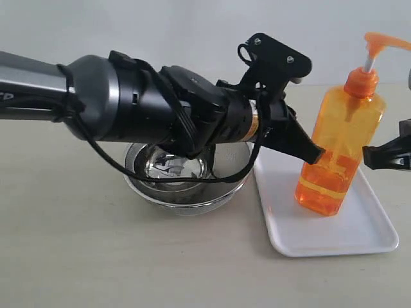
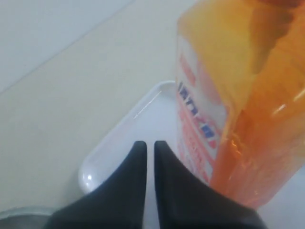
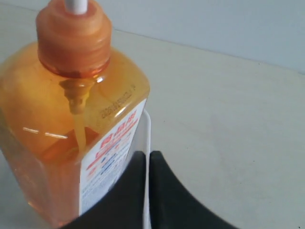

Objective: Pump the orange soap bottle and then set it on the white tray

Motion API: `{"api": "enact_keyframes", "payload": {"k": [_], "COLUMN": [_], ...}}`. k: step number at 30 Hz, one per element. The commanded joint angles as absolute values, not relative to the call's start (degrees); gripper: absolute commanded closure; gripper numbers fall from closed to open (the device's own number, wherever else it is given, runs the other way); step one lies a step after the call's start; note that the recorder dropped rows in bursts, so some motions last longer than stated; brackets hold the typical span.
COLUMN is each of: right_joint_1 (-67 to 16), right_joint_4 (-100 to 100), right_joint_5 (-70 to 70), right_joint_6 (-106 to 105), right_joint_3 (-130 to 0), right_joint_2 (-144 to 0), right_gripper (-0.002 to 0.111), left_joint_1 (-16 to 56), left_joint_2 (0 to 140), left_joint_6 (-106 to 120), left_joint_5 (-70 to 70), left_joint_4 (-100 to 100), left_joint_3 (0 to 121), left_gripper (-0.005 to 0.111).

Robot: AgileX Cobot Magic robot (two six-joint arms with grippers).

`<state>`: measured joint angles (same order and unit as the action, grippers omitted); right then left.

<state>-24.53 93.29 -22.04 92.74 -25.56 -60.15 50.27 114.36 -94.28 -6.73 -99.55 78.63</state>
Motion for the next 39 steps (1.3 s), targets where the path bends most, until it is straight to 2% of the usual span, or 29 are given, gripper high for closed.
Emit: {"api": "enact_keyframes", "payload": {"k": [1,10,39], "right_joint_1": [-24.6,-24.6,-24.6], "right_joint_4": [97.5,99.9,99.9], "right_joint_5": [-23.8,-24.3,-23.2], "right_joint_6": [95.7,100.3,93.9], "right_joint_3": [-25.2,-25.6,-32.4], "right_joint_2": [-62.6,-65.0,-72.6], "right_gripper": [0.109,0.109,0.109], "left_joint_1": [50.3,50.3,50.5], "left_joint_2": [116.3,116.9,115.4], "left_joint_6": [-92.9,-92.8,-96.9], "left_joint_5": [-5.4,-1.0,9.7], "left_joint_4": [-99.9,-99.9,-99.9], "left_joint_3": [82.0,82.7,82.3], "left_gripper": [0.102,0.102,0.102]}}
